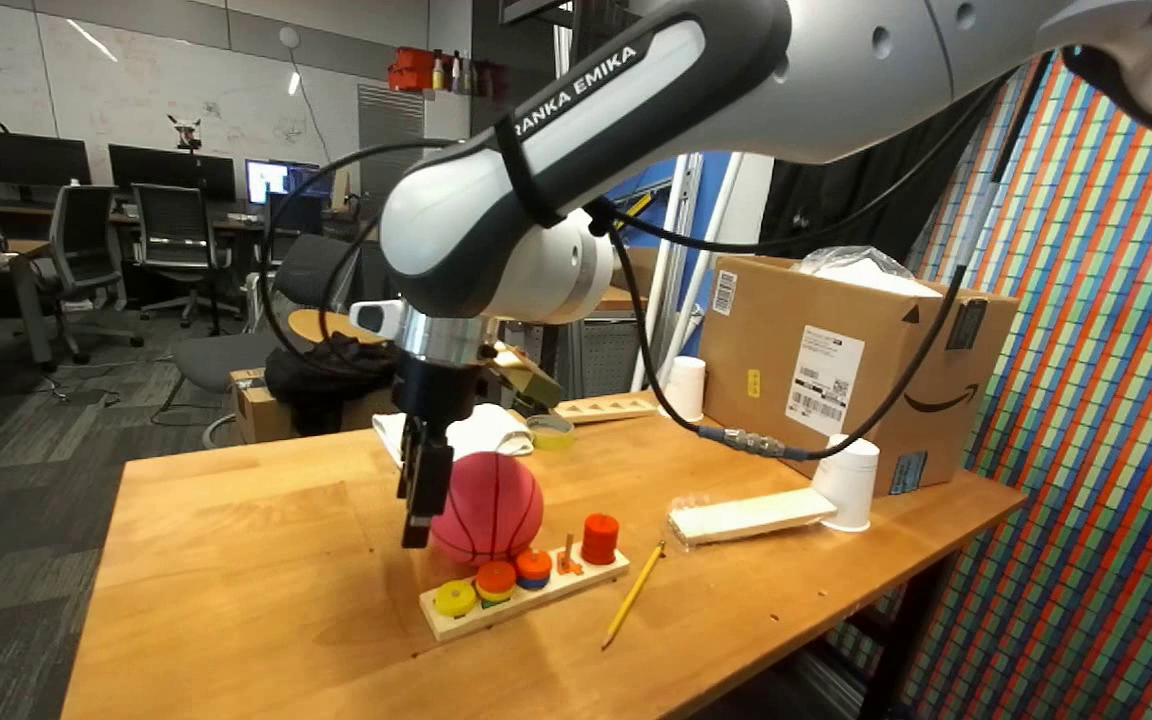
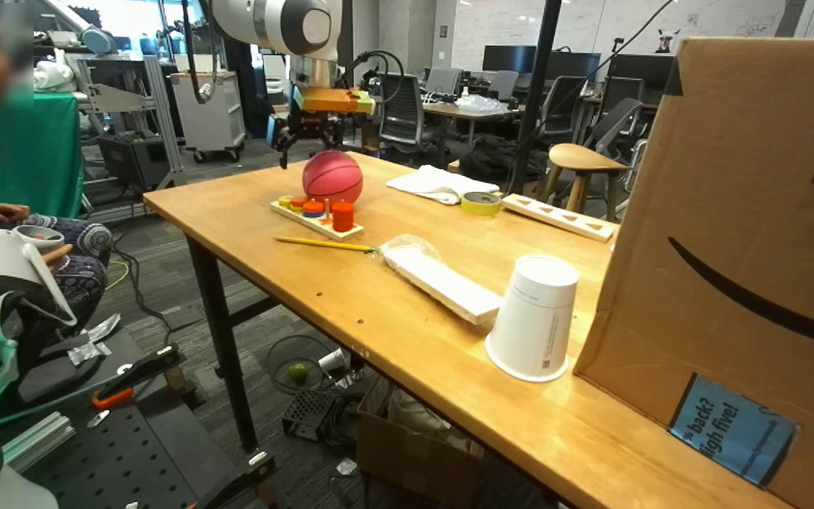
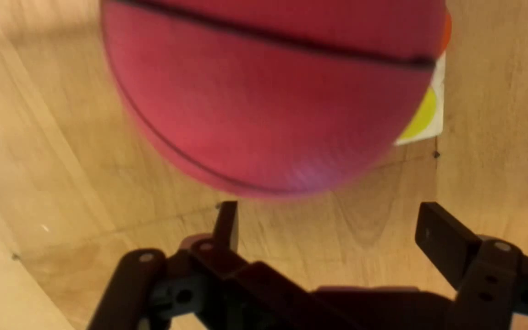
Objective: Move the ball towards the box
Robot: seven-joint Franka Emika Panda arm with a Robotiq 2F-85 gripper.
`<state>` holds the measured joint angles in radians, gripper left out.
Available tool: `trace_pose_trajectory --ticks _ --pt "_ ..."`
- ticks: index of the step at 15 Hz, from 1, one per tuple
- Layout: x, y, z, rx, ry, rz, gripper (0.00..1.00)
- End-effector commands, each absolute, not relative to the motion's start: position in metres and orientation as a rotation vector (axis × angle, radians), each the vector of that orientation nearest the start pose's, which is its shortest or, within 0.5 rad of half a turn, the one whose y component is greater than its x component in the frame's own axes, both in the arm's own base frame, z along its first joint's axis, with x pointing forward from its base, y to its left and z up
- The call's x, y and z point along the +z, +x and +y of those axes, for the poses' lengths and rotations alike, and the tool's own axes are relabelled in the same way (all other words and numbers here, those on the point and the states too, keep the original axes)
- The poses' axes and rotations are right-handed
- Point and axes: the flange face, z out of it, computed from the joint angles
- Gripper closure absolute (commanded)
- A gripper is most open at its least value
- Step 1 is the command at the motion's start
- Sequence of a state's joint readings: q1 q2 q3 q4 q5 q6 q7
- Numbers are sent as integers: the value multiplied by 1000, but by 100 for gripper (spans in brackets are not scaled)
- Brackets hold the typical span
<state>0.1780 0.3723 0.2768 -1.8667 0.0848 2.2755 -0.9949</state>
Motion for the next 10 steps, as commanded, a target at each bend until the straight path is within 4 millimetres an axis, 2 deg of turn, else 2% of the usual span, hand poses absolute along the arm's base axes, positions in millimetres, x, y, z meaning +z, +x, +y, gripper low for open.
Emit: trace_pose_trajectory --ticks 1,4,6,8,10 --pt "335 594 193 -80 -2433 -1761 0" --pt "344 600 102 -55 -2631 -1583 0" --pt "360 598 41 -57 -2770 -1507 0" --pt "385 585 -13 -80 -2898 -1402 0" --pt "413 564 -56 -127 -3016 -1298 0"
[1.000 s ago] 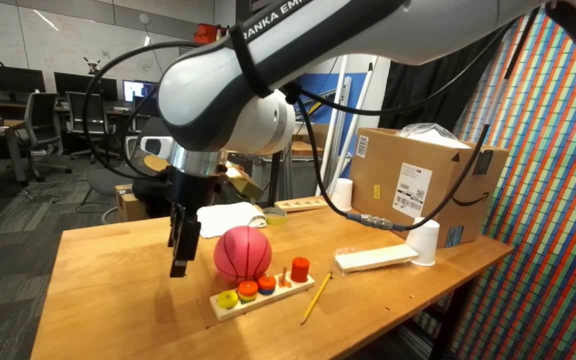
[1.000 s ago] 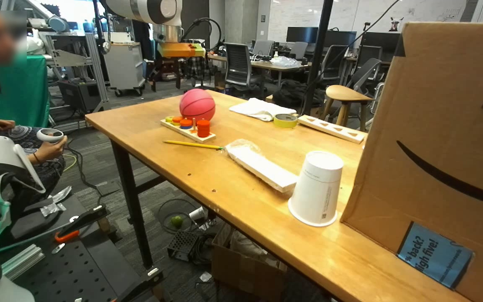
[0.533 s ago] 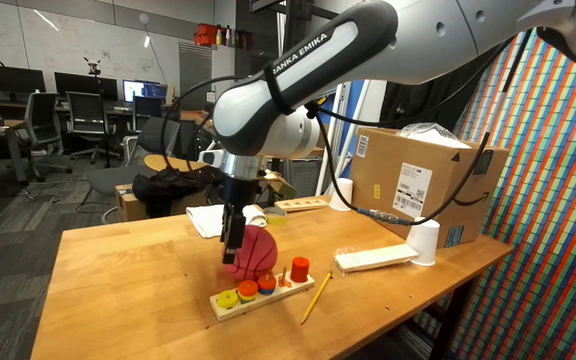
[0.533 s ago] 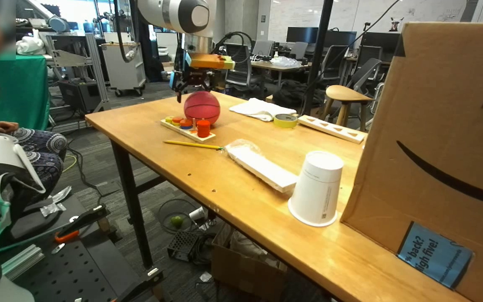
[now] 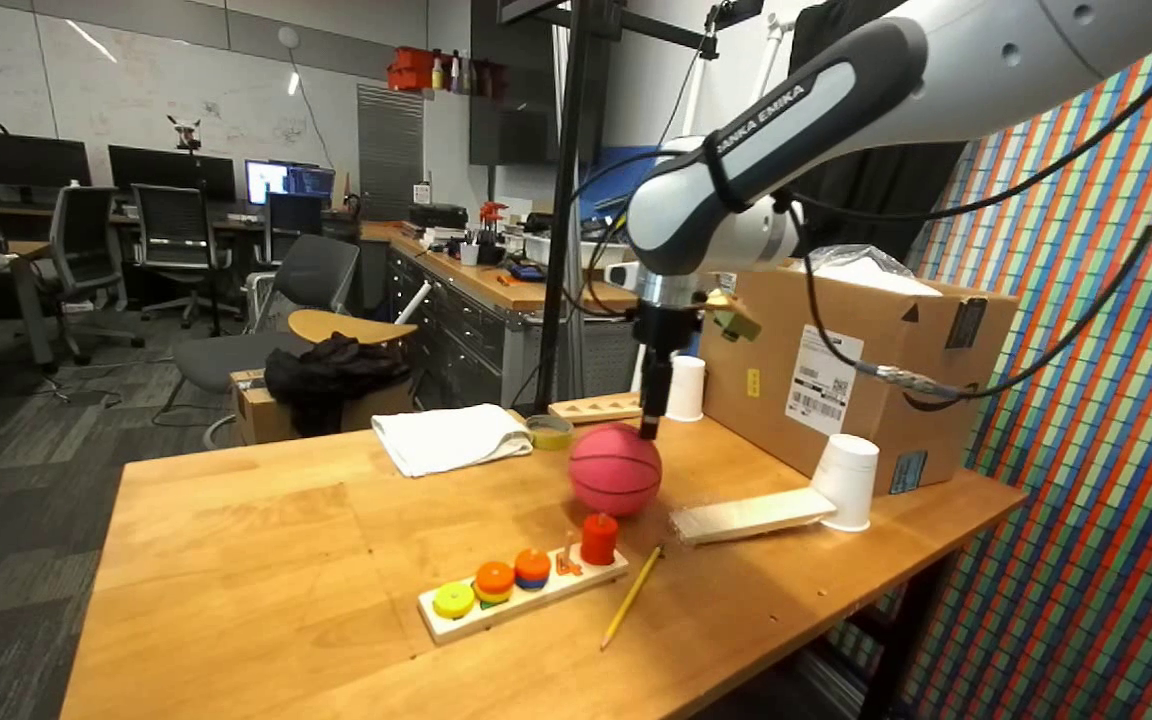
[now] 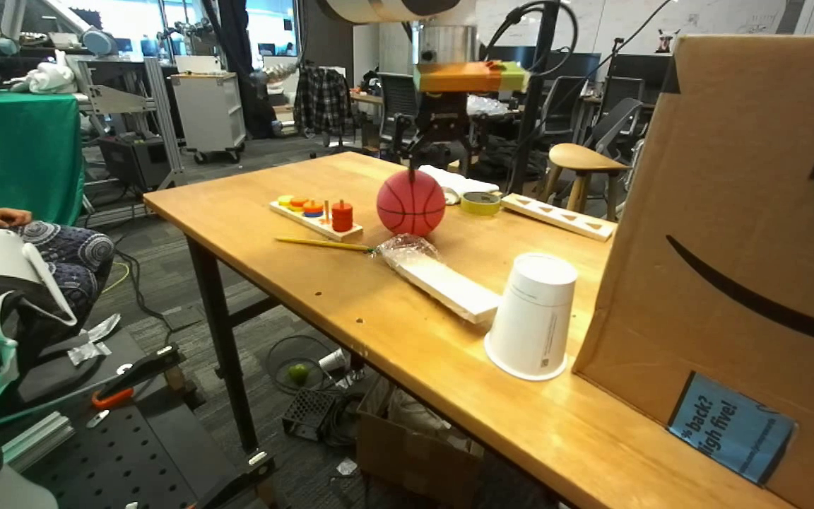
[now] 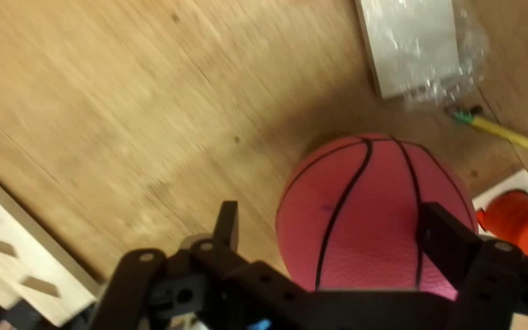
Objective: Move the ball towards the box
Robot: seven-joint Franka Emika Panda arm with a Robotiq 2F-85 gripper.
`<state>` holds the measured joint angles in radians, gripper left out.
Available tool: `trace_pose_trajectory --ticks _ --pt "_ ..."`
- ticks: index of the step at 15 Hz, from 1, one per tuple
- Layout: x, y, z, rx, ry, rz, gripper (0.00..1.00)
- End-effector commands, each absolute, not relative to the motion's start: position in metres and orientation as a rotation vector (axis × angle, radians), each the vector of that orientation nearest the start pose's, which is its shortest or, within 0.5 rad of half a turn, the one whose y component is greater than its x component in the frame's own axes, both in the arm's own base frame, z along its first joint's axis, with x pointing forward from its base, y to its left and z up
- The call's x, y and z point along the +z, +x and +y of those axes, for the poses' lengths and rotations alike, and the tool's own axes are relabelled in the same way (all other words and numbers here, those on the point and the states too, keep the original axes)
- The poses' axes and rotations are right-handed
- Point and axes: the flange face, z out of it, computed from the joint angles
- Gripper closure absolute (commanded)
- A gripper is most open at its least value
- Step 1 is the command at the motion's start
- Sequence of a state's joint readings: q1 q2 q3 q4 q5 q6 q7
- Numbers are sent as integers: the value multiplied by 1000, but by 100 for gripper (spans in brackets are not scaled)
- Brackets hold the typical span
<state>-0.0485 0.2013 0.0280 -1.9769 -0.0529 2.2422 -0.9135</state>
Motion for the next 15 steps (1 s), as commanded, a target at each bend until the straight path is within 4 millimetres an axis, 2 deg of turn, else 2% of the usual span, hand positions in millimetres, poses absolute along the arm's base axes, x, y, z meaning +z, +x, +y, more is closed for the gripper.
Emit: trace_pose_trajectory --ticks 1,3,5,7,11,15 --pt "427 550 -71 -164 -3067 -1256 0" --pt "452 520 -90 -217 -3145 -1204 0" --pt "469 493 -93 -266 -3172 -1182 0" --pt "482 468 -87 -320 -3172 -1170 0" --pt "498 429 -57 -473 -3109 -1194 0" --pt "482 409 4 -575 -2978 -1269 0"
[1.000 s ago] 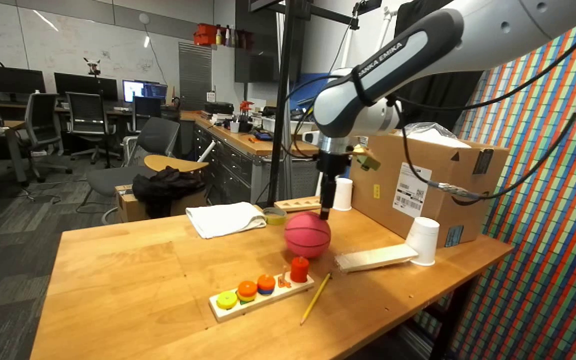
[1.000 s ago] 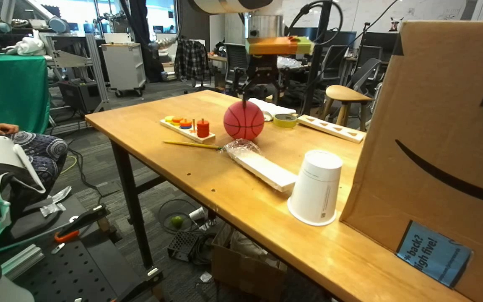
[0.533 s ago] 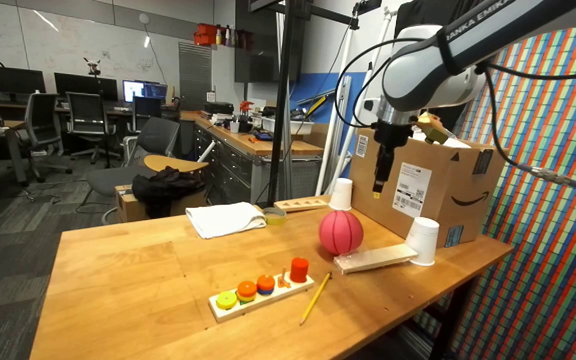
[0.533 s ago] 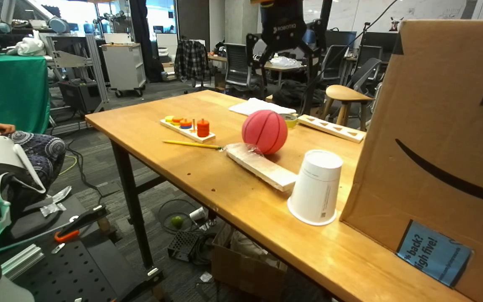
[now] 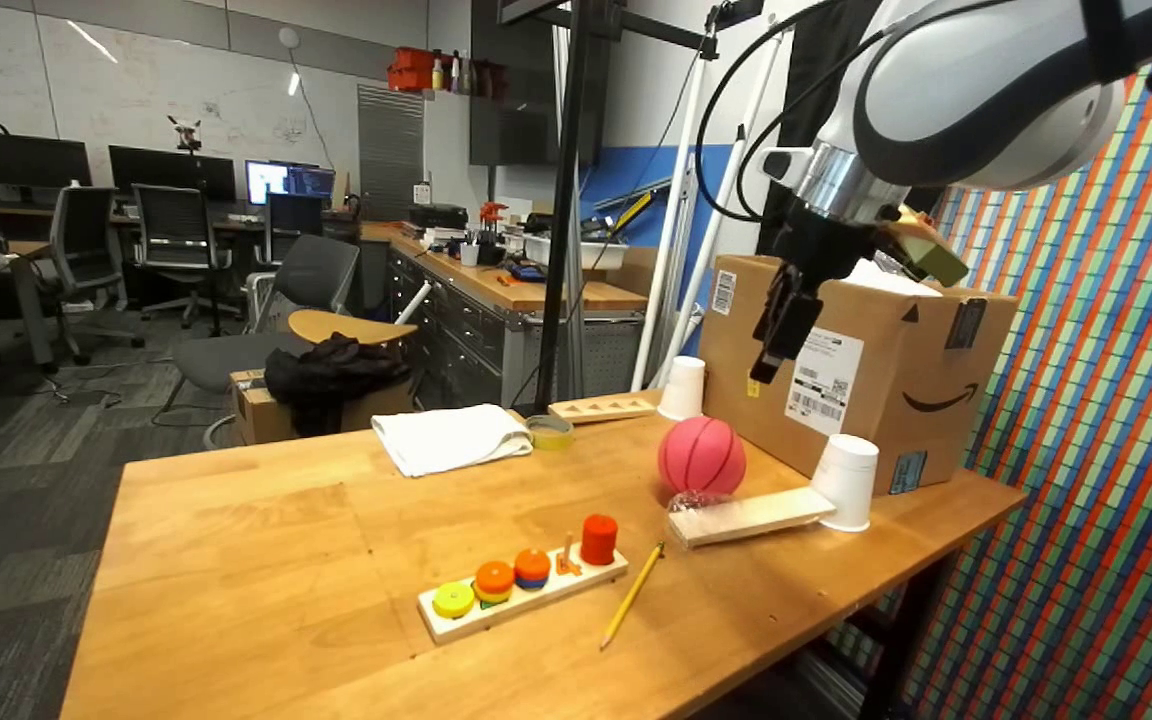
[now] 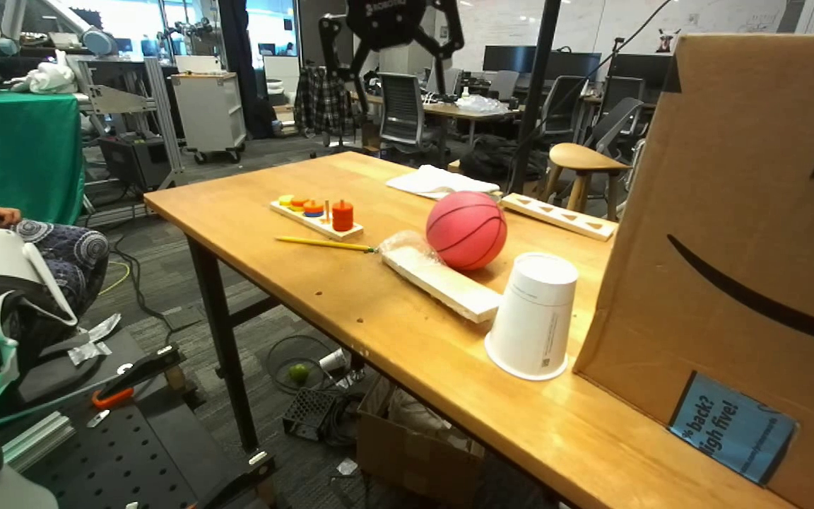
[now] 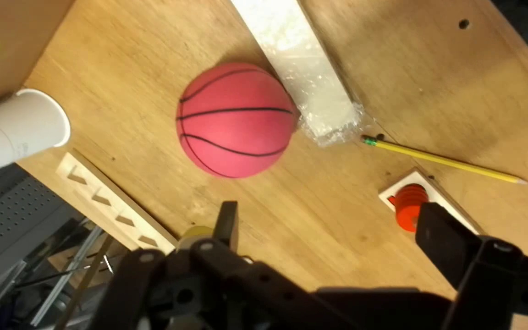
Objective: Move the ball towards the box
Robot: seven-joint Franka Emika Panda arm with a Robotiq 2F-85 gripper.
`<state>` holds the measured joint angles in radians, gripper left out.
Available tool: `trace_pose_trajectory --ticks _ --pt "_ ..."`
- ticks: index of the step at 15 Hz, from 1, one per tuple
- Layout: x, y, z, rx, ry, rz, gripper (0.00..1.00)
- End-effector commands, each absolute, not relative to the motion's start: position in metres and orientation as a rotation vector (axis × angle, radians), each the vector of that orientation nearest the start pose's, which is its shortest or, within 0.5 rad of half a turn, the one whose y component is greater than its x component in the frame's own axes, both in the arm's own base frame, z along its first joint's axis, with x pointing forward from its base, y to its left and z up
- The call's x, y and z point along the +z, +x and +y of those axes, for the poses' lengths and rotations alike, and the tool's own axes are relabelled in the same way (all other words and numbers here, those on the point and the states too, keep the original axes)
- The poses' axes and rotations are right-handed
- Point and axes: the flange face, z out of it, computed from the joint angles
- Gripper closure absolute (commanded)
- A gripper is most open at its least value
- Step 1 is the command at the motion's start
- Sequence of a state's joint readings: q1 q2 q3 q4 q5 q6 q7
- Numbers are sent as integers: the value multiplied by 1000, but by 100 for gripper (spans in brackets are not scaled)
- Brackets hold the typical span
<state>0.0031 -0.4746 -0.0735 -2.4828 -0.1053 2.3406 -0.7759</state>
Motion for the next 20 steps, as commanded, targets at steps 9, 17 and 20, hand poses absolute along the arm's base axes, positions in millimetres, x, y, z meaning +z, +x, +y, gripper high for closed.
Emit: trace_pose_trajectory --ticks 9,17,20 --pt "387 419 98 -284 -2886 -1359 0" --pt "334 479 70 -26 -2837 -1086 0" --pt "332 501 47 9 -2875 -1009 0"
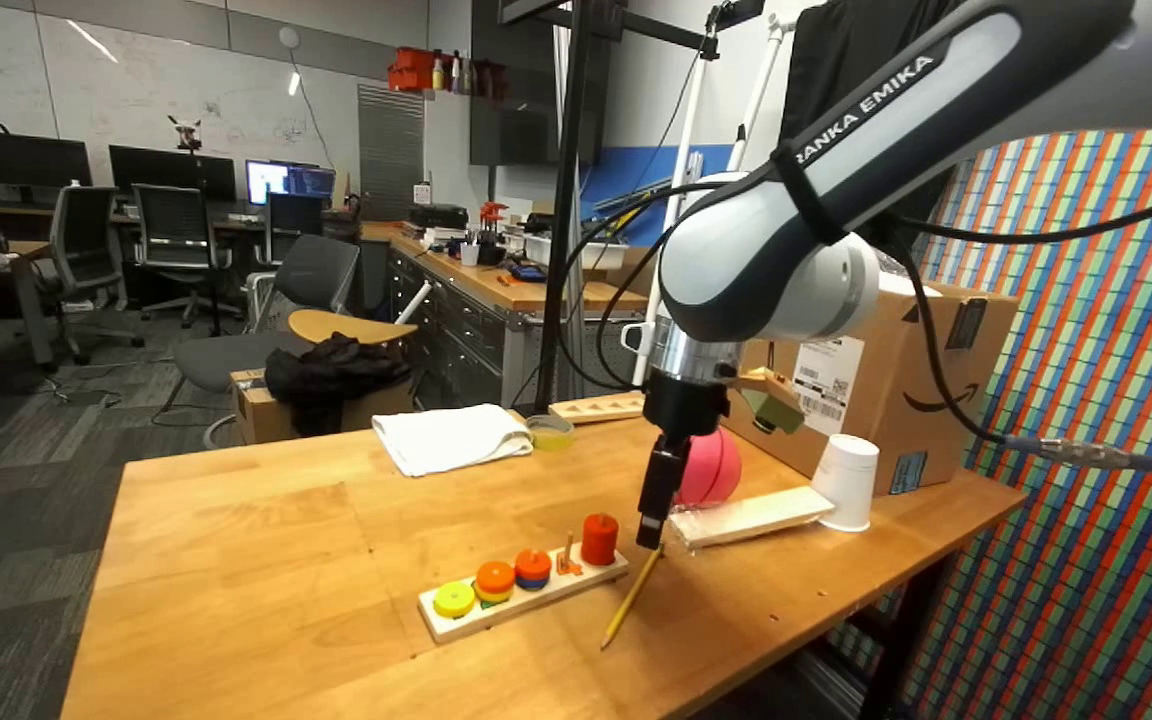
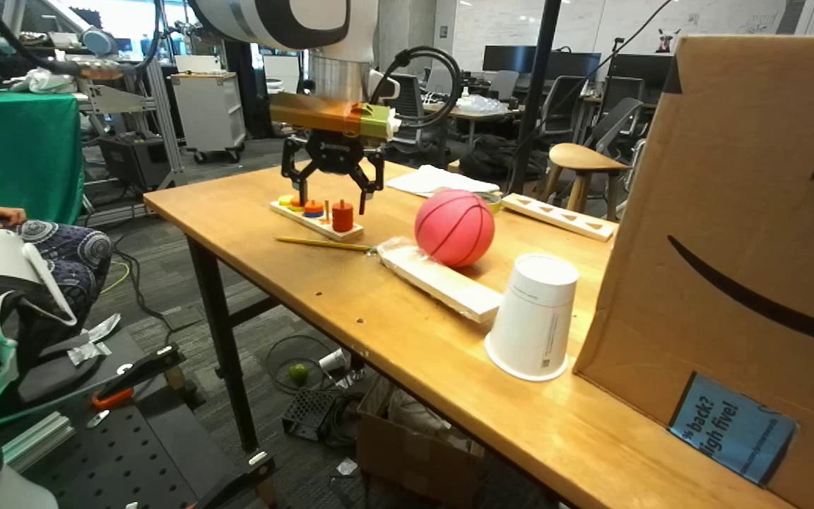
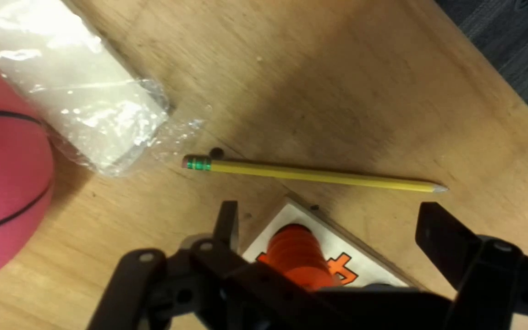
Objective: Move the ball towards the box
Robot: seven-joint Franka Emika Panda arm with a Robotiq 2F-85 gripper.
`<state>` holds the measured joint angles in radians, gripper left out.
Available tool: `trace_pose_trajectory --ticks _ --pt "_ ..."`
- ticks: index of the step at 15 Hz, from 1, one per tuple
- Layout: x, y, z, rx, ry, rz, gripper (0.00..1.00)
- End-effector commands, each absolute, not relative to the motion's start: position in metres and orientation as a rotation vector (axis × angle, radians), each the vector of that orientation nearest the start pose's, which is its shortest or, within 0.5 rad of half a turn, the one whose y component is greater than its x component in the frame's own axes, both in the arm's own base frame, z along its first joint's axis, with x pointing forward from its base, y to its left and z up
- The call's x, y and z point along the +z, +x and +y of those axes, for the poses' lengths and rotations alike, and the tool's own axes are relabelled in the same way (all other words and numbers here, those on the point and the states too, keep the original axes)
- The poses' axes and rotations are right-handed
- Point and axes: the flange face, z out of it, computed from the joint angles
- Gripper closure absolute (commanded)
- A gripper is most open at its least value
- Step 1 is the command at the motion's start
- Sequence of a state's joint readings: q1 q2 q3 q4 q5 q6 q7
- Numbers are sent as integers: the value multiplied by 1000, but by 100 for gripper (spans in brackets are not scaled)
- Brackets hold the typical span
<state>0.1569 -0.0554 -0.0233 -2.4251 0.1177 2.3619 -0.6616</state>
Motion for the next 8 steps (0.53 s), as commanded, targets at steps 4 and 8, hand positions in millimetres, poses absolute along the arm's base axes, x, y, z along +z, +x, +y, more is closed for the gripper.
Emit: trace_pose_trajectory --ticks 4,8 --pt "322 513 12 66 -2916 -914 0" --pt "332 512 -20 -52 -2985 -714 0"
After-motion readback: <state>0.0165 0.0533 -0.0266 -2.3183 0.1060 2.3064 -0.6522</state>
